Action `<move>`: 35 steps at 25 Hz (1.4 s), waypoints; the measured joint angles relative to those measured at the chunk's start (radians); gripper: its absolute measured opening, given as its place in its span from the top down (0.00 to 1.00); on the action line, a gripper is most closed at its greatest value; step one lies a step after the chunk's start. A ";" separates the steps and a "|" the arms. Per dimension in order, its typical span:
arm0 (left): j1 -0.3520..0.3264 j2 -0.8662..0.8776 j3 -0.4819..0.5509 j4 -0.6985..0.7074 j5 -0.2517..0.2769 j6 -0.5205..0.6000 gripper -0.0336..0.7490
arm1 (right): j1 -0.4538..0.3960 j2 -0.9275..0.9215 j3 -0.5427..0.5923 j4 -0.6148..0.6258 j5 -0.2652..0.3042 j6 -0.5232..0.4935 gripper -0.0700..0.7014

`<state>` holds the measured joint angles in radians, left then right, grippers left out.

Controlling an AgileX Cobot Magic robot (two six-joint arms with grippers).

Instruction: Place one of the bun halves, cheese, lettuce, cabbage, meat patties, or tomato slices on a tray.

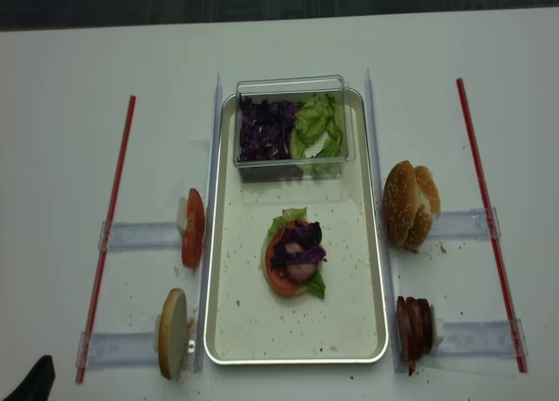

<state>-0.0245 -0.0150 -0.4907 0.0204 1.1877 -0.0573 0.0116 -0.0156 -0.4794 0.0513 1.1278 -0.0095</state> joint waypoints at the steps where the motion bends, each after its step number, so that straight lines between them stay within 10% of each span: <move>1: 0.000 0.000 0.000 0.000 0.000 0.000 0.18 | 0.000 0.000 0.000 0.000 0.000 0.000 0.17; 35: 0.000 -0.002 0.000 0.000 0.000 0.002 0.19 | 0.000 0.000 0.000 0.000 0.000 0.000 0.17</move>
<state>-0.0245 -0.0171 -0.4907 0.0204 1.1877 -0.0554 0.0116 -0.0156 -0.4794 0.0513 1.1278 -0.0095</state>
